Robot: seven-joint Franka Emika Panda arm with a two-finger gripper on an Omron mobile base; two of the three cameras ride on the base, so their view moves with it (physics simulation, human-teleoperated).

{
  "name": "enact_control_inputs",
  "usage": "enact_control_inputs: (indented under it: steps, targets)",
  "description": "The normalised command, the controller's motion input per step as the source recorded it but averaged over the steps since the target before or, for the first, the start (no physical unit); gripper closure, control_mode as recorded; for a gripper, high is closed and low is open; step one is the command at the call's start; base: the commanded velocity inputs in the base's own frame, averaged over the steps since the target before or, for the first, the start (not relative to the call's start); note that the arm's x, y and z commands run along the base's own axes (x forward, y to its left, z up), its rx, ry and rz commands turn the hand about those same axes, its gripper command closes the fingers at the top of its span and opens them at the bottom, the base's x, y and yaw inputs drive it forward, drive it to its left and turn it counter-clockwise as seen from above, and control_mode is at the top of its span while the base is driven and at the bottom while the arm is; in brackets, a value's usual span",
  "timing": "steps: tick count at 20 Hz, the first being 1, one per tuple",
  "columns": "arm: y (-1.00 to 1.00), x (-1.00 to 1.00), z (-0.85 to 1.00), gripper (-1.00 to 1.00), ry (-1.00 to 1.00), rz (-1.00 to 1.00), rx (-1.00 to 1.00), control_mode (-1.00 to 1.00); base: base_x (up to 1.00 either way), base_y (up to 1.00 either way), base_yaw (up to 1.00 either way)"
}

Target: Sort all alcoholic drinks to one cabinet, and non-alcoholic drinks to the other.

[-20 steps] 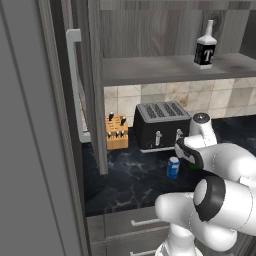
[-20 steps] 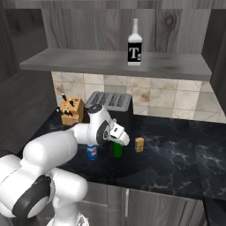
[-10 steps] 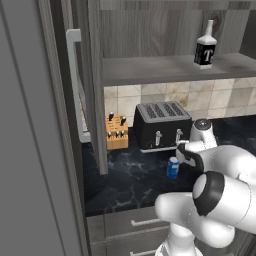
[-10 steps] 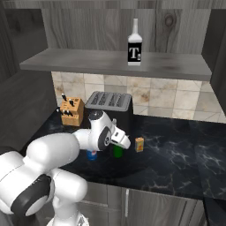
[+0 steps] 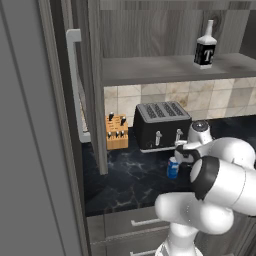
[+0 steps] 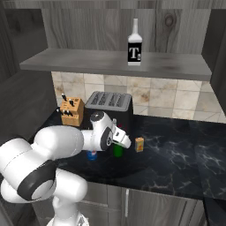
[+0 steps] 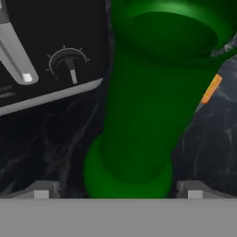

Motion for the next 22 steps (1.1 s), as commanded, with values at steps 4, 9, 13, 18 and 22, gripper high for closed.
enact_control_inputs:
  steps: [4,9,13,18,22]
  targets:
    - [-0.01,0.13,-0.05,1.0,0.0,0.0,0.0,-1.0,0.0,0.0,0.0]
    - [0.0,0.01,0.0,1.0,0.0,0.0,0.0,-1.0,0.0,0.0,0.0]
    - [0.0,-0.03,0.32,1.0,-0.03,0.0,0.0,-1.0,0.0,0.0,0.0]
    - [0.04,-0.31,0.91,1.0,-0.11,0.0,0.0,-1.0,0.0,0.0,0.0]
    - [0.12,-0.39,1.0,1.0,-0.16,0.0,0.0,-1.0,0.0,0.0,0.0]
